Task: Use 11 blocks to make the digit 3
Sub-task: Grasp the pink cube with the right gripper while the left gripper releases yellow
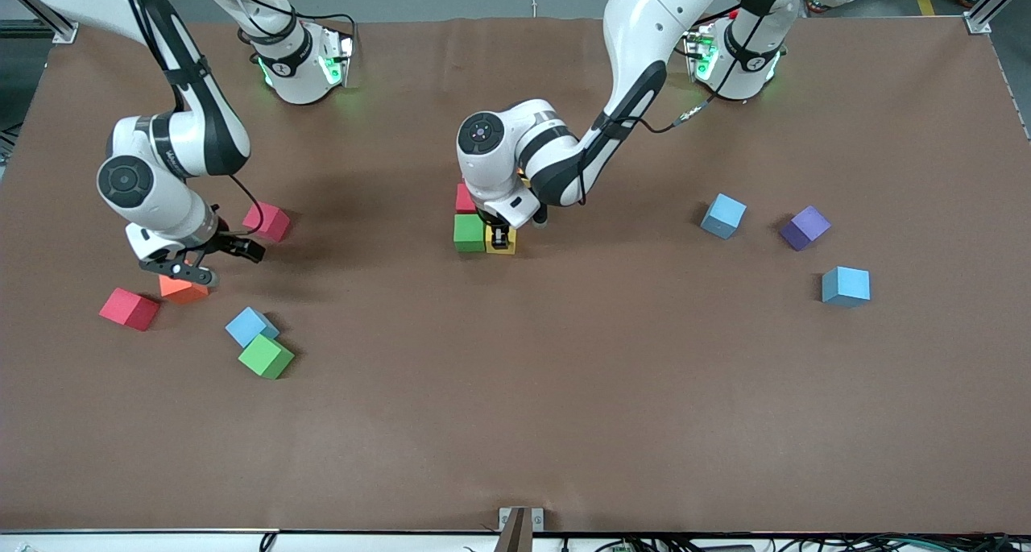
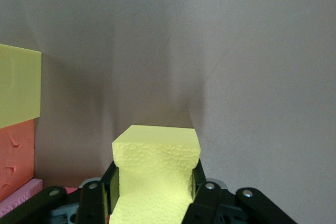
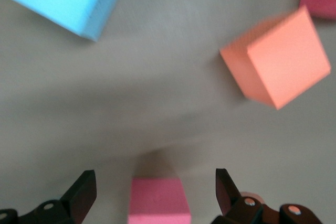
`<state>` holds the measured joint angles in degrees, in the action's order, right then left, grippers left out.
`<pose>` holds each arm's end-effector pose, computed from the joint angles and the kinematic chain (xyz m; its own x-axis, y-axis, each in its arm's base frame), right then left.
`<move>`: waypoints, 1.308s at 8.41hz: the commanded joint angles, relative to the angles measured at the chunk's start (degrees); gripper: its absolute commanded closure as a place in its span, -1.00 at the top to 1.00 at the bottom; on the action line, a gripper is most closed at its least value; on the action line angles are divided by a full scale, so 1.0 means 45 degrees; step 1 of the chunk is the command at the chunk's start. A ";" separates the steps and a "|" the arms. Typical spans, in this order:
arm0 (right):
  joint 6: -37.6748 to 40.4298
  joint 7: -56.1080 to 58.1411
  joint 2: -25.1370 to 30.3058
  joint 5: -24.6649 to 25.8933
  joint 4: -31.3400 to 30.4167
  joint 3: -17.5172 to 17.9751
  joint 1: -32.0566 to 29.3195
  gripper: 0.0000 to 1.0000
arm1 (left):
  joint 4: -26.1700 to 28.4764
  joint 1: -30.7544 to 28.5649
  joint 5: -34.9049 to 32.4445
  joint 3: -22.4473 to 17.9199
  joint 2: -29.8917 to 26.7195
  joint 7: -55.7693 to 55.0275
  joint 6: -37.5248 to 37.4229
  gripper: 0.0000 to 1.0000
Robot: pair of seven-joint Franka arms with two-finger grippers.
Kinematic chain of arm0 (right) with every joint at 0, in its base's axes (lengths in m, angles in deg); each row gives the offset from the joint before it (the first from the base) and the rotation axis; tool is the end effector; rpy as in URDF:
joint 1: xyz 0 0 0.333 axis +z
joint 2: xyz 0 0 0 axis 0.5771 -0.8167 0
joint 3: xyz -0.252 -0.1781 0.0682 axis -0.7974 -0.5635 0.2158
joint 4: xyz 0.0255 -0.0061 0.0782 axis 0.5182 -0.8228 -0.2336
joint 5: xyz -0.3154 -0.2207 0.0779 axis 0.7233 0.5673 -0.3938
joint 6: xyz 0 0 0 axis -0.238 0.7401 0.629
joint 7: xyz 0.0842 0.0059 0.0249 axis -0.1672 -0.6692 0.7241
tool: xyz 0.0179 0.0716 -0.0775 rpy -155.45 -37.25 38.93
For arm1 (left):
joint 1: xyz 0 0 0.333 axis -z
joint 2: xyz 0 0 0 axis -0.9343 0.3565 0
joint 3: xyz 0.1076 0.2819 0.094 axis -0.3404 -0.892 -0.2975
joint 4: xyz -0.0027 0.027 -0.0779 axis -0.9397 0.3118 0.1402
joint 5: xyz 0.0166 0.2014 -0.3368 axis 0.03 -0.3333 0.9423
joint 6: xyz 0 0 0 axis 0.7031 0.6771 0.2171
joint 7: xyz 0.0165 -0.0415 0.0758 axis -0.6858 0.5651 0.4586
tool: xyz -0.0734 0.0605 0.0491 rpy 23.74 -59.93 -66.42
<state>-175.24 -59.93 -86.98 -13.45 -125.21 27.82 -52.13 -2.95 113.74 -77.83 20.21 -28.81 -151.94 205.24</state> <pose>0.4885 -0.0250 0.2438 0.9636 -0.2482 -0.0990 -0.2309 -0.9599 0.1593 0.4169 -0.5738 0.2143 0.0048 0.9994 0.0340 0.9999 -0.0053 0.0128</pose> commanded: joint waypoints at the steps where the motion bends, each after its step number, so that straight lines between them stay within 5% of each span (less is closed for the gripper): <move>1: 0.1029 0.0030 0.0341 -0.0614 -0.0557 0.0254 -0.0409 0.99 | -0.0508 0.0336 -0.0283 -0.0251 0.0483 -0.0252 0.0079 -0.46; 9: 0.0957 0.0148 -0.0635 -0.1206 -0.0811 0.0292 -0.0331 0.99 | -0.0684 0.0376 -0.0264 -0.0251 0.0542 -0.0272 0.0177 -0.42; 10: 0.0977 0.0167 -0.0868 -0.1206 -0.0811 0.0292 -0.0312 0.99 | -0.0684 0.0356 -0.0264 -0.0232 0.0542 -0.0252 0.0215 -0.06; 11: 0.0977 0.0167 -0.0871 -0.1206 -0.0831 0.0292 -0.0311 0.90 | -0.0684 0.0337 -0.0264 -0.0231 0.0542 -0.0233 0.0216 0.64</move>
<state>-170.28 -59.93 -91.21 -18.19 -128.18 28.36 -52.69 -4.12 114.47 -77.86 19.75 -28.10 -151.94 205.27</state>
